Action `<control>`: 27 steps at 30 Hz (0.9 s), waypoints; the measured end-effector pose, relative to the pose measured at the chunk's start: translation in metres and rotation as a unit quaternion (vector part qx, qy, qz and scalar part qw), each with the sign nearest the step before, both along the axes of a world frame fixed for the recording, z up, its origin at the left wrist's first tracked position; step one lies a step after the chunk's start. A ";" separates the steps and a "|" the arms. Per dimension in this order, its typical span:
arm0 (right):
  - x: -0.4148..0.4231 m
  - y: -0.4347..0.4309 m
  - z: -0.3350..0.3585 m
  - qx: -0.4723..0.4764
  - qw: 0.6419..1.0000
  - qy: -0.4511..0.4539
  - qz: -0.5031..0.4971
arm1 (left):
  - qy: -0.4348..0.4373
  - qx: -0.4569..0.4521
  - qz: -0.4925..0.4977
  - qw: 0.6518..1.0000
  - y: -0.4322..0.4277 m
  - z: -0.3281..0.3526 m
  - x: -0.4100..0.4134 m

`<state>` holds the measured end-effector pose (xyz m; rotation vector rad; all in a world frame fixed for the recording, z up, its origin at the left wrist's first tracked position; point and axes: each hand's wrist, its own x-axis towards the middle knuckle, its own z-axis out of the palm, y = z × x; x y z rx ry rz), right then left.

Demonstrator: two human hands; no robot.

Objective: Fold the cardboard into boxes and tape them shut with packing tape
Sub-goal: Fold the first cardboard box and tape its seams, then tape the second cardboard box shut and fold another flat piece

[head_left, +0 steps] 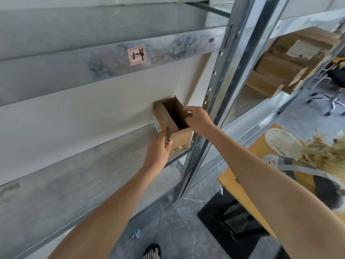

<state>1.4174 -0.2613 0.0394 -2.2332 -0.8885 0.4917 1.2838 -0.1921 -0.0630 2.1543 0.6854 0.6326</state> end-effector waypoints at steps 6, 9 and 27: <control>-0.008 0.002 0.004 -0.004 0.996 -0.080 0.034 | 0.035 -0.009 -0.037 0.999 -0.009 0.009 0.004; -0.011 -0.001 0.006 0.012 0.994 -0.101 0.043 | 0.087 0.044 -0.047 0.994 -0.006 0.018 -0.004; -0.118 -0.039 0.015 0.074 0.975 -0.088 0.189 | 0.230 0.214 0.154 0.937 -0.020 0.066 -0.182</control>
